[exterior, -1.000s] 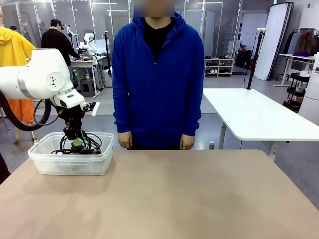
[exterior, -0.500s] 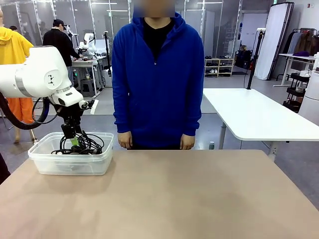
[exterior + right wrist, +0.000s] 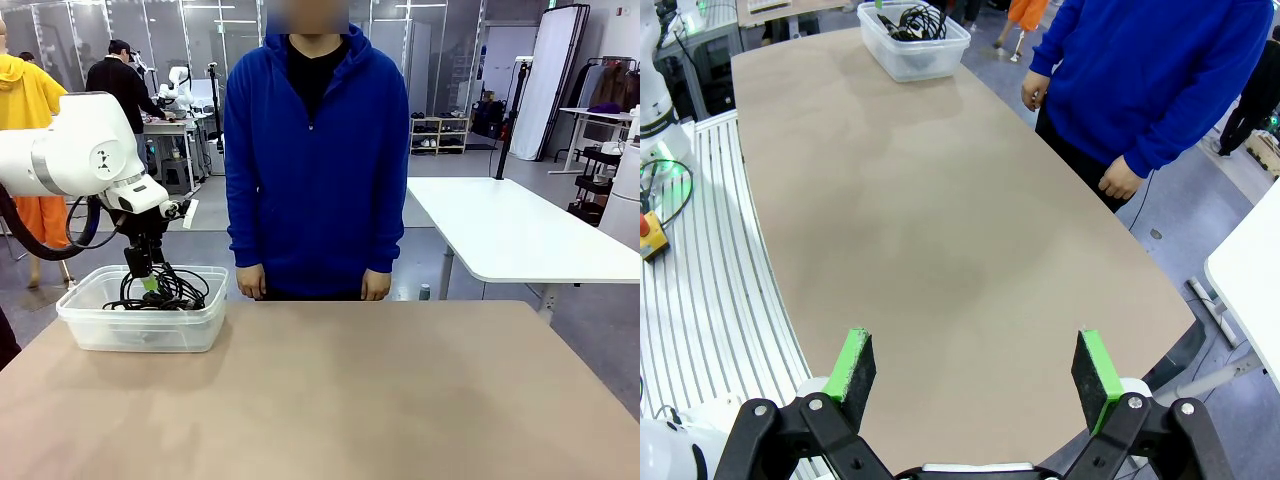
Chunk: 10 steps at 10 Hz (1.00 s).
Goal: Organize and store the cables.
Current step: Place the USB Extension Cable into the Organizing box.
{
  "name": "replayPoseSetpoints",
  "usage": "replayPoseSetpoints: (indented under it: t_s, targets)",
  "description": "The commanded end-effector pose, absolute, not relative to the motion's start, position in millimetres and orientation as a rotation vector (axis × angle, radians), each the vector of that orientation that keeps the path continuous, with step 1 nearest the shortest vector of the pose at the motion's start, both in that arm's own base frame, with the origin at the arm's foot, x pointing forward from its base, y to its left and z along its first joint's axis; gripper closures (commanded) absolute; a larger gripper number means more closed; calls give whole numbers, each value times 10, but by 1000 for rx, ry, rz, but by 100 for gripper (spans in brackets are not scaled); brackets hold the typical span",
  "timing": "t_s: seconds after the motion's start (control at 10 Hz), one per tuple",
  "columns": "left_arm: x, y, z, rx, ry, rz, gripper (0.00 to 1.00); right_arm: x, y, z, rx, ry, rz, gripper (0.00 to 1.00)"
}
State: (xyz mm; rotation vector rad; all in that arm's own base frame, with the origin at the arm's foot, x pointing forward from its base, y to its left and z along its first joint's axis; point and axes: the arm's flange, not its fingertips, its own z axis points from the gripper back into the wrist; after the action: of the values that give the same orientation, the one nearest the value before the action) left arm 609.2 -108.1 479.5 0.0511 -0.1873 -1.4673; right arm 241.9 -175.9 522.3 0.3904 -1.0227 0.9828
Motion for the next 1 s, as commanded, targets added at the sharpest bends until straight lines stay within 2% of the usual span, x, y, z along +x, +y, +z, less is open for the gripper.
replayPoseSetpoints:
  t_s: [0.0, 0.9]
  targets:
    - [6085, -1064, 4792, 48, -180, -1479, 0, 2410, -1762, 5223, 387, -1030, 996, 0]
    - [6085, -1064, 4792, 48, -180, -1479, 0, 2410, -1762, 5223, 387, -1030, 996, 0]
